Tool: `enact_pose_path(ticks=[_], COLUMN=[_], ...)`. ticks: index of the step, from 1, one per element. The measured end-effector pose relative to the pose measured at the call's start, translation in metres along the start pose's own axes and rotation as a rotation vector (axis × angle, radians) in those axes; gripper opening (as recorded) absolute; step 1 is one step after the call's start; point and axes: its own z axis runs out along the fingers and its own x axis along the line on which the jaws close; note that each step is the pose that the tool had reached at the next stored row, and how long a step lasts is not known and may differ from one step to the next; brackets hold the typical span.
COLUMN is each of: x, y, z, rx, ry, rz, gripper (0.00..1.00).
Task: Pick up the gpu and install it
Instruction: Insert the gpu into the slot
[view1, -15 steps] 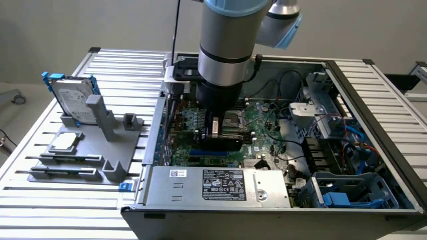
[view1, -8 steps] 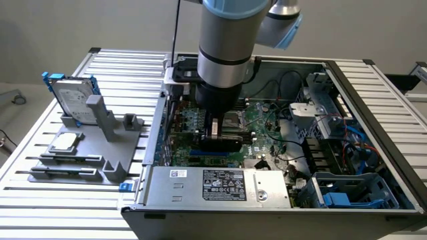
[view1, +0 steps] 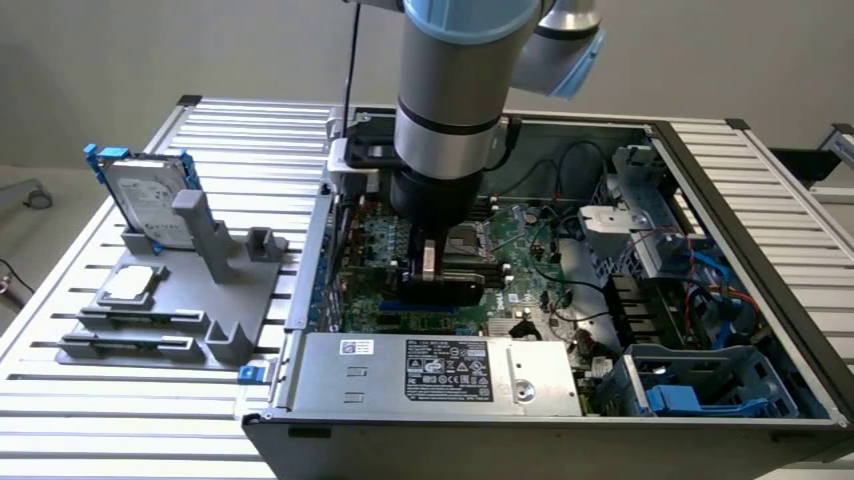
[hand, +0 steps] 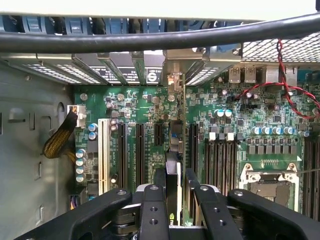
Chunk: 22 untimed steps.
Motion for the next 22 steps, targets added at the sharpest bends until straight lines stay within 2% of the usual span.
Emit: enact_pose_path(ticks=[22], x=[0.0003], y=[0.0010], z=[0.0066], rx=[0.0001], ry=[-0.0002], rz=[0.000], gripper=[0.27])
